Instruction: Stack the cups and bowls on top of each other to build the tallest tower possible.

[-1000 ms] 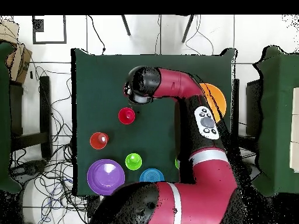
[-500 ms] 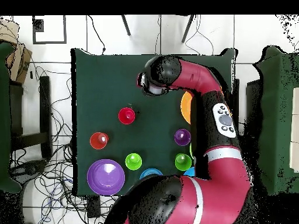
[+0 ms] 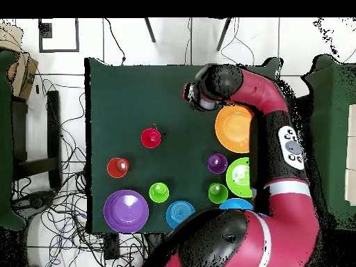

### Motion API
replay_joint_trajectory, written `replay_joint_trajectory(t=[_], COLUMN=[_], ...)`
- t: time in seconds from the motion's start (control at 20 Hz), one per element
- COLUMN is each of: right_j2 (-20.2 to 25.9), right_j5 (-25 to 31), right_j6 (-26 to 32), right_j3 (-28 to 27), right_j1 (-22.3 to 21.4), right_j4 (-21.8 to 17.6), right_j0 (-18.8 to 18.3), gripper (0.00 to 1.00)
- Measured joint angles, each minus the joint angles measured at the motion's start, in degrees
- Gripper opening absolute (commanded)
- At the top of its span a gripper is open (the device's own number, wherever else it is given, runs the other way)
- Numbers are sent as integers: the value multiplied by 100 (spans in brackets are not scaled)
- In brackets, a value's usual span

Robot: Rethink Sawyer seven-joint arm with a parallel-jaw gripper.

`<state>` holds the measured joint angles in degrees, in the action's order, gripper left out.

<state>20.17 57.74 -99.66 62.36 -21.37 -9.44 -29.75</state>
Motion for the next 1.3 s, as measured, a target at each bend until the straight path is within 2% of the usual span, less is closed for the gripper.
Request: replay_joint_trajectory(t=[0.2,0.45,0.65,0.95,1.3], right_j2=[191,607,815,1104,1331], right_j5=[-223,-1046,-1499,-2097,-2380], right_j6=[68,73,73,73,73], right_j3=[410,1375,1866,2372,2703], right_j1=[-290,-932,-1293,-1586,-1586], right_j4=[-15,-36,-128,-374,-666], right_j0=[-428,-1228,-1603,-1817,-1782], gripper=[100,100,100,100,100])
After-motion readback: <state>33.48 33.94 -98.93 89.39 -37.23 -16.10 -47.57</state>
